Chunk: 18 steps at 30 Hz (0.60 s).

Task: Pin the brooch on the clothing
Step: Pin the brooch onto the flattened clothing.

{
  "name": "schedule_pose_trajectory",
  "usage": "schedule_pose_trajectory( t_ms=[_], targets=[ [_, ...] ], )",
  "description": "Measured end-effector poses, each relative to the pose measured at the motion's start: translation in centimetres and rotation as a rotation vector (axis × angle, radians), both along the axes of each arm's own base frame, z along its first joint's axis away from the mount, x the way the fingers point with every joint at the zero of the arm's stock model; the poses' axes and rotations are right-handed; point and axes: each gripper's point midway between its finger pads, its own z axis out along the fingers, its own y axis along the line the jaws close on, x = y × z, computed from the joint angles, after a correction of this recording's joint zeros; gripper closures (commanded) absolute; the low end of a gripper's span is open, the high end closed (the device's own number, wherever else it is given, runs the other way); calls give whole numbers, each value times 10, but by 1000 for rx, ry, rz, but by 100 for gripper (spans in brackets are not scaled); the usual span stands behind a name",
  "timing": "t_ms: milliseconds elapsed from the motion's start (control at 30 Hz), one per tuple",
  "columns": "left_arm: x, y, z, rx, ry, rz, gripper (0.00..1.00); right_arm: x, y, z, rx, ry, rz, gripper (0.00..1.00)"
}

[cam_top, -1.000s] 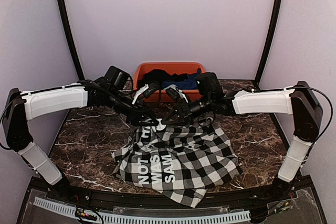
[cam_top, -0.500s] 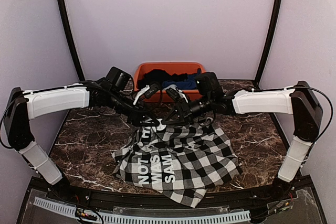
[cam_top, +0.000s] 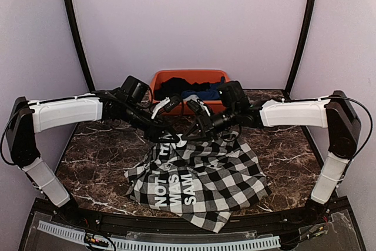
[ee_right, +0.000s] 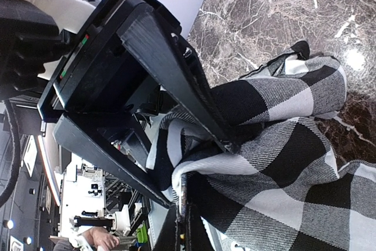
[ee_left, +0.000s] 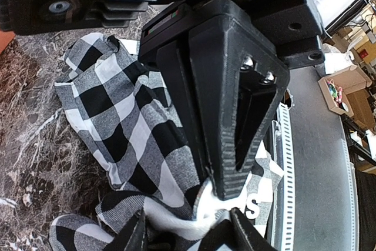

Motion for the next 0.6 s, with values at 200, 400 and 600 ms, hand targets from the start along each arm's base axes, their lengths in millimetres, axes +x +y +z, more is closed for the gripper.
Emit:
schedule_pose_trajectory(
  t_ms=[200,400,600],
  targets=[
    [1,-2,-6,34,-13,8,55,1,0,-3,-19,-1,-10,100],
    [2,-1,-11,65,-26,18,57,2,-1,-7,-40,-3,-21,100],
    [6,-1,-13,88,-42,33,58,5,-1,-9,-64,-20,-32,100]
  ],
)
